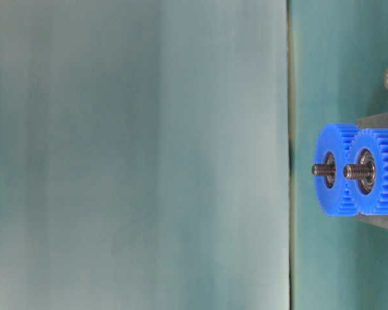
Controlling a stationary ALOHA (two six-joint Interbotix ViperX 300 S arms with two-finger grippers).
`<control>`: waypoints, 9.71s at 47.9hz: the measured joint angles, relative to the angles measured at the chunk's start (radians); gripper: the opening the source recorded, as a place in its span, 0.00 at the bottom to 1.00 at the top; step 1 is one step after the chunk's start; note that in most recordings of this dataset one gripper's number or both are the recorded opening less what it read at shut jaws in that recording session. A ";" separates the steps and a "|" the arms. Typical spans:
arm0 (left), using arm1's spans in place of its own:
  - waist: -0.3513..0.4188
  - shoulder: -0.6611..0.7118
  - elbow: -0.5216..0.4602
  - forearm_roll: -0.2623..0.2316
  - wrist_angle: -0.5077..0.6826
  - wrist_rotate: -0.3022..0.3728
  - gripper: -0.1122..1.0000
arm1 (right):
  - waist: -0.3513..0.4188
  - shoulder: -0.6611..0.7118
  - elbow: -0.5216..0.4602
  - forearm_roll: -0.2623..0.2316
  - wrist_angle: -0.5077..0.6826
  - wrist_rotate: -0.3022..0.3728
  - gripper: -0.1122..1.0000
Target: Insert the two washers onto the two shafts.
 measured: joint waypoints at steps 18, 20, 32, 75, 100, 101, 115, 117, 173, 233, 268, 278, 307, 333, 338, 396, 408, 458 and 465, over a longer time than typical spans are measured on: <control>-0.012 0.112 -0.069 0.015 0.106 -0.084 0.11 | -0.075 0.095 -0.084 0.153 0.345 0.064 0.12; -0.012 0.114 -0.077 0.015 0.146 -0.075 0.11 | -0.089 0.130 -0.110 0.149 0.403 0.064 0.12; -0.012 0.109 -0.110 0.015 0.374 -0.064 0.11 | -0.130 0.457 -0.281 0.071 0.612 0.064 0.12; -0.015 0.058 -0.112 0.015 0.396 -0.064 0.11 | -0.183 1.060 -0.541 0.003 0.686 -0.038 0.86; -0.014 0.052 -0.110 0.015 0.394 -0.064 0.11 | -0.190 1.135 -0.578 0.002 0.686 -0.046 0.84; -0.014 0.052 -0.110 0.015 0.396 -0.064 0.11 | -0.189 1.135 -0.580 0.002 0.687 -0.046 0.84; -0.014 0.044 -0.110 0.015 0.396 -0.064 0.11 | -0.178 1.147 -0.583 0.002 0.684 -0.046 0.80; -0.014 0.043 -0.110 0.015 0.394 -0.064 0.11 | -0.178 1.149 -0.583 0.002 0.686 -0.046 0.78; -0.014 0.043 -0.106 0.015 0.393 -0.064 0.11 | -0.155 1.045 -0.838 -0.002 0.979 -0.046 0.39; -0.014 -0.009 -0.084 0.015 0.391 -0.066 0.11 | -0.127 1.229 -1.035 -0.008 1.062 -0.077 0.40; -0.014 -0.009 -0.081 0.015 0.390 -0.072 0.11 | -0.129 1.230 -1.035 -0.023 1.080 -0.075 0.40; -0.015 -0.011 -0.081 0.015 0.391 -0.072 0.11 | -0.130 1.230 -1.035 -0.020 1.083 -0.077 0.40; -0.014 -0.011 -0.081 0.015 0.390 -0.075 0.11 | -0.146 1.201 -1.039 -0.020 1.144 -0.074 0.75; -0.014 -0.009 -0.081 0.015 0.391 -0.075 0.11 | -0.051 0.902 -0.650 -0.008 0.965 0.083 0.75; -0.014 -0.009 -0.081 0.015 0.390 -0.075 0.11 | -0.023 0.905 -0.588 -0.002 0.885 0.103 0.75; -0.014 -0.003 -0.084 0.015 0.391 -0.077 0.11 | 0.015 1.135 -0.572 -0.002 0.686 0.123 0.67; -0.014 -0.005 -0.084 0.015 0.390 -0.077 0.11 | 0.014 1.140 -0.581 -0.003 0.707 0.124 0.40; -0.015 -0.011 -0.083 0.015 0.391 -0.077 0.11 | 0.015 1.054 -0.897 -0.025 1.008 0.121 0.39; -0.014 -0.014 -0.083 0.015 0.391 -0.077 0.11 | 0.015 1.098 -0.940 -0.025 1.025 0.103 0.39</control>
